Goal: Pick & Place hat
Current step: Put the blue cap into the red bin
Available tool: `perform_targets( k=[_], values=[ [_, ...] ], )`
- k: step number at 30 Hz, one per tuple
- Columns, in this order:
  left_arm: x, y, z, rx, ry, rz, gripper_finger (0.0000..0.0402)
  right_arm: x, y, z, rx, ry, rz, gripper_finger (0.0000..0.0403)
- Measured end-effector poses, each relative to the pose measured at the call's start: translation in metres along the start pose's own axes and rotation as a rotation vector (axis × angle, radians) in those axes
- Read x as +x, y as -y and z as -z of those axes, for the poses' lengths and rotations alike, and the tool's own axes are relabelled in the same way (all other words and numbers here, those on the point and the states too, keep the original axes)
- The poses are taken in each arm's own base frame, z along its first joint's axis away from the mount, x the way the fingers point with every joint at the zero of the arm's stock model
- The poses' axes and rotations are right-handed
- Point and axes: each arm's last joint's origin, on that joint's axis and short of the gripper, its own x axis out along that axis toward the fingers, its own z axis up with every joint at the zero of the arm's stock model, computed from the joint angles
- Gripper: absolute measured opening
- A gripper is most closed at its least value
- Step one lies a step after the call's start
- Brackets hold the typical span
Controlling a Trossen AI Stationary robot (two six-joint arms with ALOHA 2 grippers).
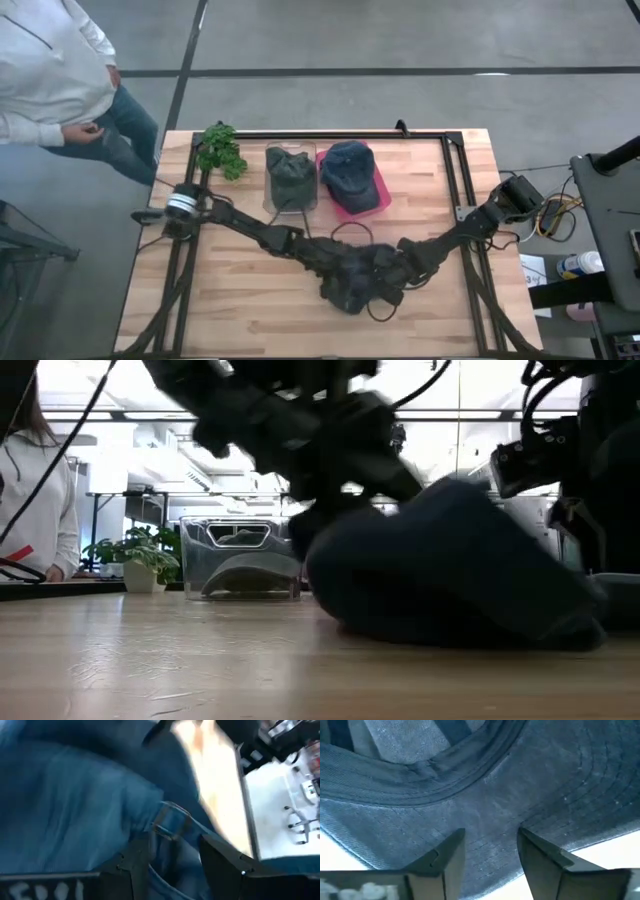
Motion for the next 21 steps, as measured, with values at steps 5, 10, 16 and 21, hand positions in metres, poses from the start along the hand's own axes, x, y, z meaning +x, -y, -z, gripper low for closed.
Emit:
perform_targets(
  k=[5, 10, 16, 21],
  values=[
    [0.023, 0.014, -0.030, 0.054, 0.089, 0.023, 0.0165, -0.001, -0.009, -0.006, -0.082, 0.055, -0.081, 0.0163],
    [0.037, 0.017, -0.047, 0.125, 0.065, -0.026, 0.0165, -0.001, -0.011, -0.007, -0.111, 0.068, -0.098, 0.0152],
    [0.000, 0.044, -0.076, 0.216, -0.053, -0.129, 0.0165, 0.000, -0.011, -0.007, -0.152, 0.072, -0.095, 0.0144],
    [-0.048, 0.075, -0.064, 0.304, -0.261, -0.191, 0.0165, 0.000, -0.011, -0.007, -0.186, 0.071, -0.099, 0.0143]
  ],
)
